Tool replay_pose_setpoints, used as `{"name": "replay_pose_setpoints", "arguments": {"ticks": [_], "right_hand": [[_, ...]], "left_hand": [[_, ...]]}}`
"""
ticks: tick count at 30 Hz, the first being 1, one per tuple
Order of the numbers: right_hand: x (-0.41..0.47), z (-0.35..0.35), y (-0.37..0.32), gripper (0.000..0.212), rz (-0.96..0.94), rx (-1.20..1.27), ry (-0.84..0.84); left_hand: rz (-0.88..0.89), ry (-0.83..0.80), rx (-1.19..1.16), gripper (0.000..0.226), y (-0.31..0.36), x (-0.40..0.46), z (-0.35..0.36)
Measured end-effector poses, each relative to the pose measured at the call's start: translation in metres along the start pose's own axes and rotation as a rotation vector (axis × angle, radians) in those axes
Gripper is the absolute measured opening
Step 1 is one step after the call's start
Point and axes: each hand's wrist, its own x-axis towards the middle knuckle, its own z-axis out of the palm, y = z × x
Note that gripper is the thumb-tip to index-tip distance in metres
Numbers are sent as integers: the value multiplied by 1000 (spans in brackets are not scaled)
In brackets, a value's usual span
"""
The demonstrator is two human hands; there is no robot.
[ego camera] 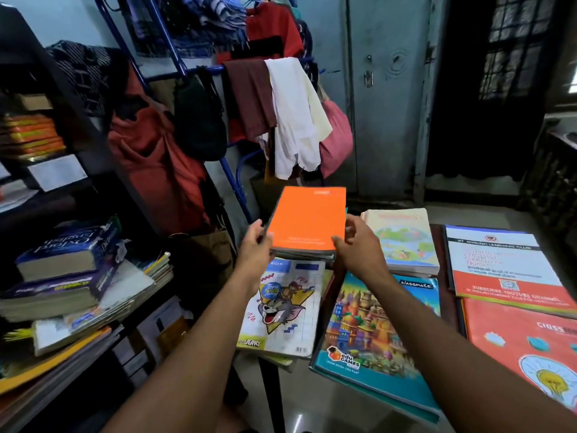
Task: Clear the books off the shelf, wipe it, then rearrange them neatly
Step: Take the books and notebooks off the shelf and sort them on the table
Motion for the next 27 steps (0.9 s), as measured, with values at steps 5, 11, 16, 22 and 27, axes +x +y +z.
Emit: {"name": "replay_pose_setpoints", "arguments": {"ticks": [5,11,16,22,27], "right_hand": [[-17,31,63,41,-149,-617,-184],[-7,35,72,43,-235,-604,-280],[-7,32,67,57,-224,-747,-402],[-17,34,59,61,-314,-750,-297],[-49,78,-6,38,-543,-476,-332]], "left_hand": [[101,-178,816,70,-63,-4,11],[253,-354,1110,67,-84,-11,-5],[321,-381,1210,66,-78,-9,-10],[293,-229,1066,61,-56,-42,-40],[291,-7,857,46,-19,-90,-127]]}}
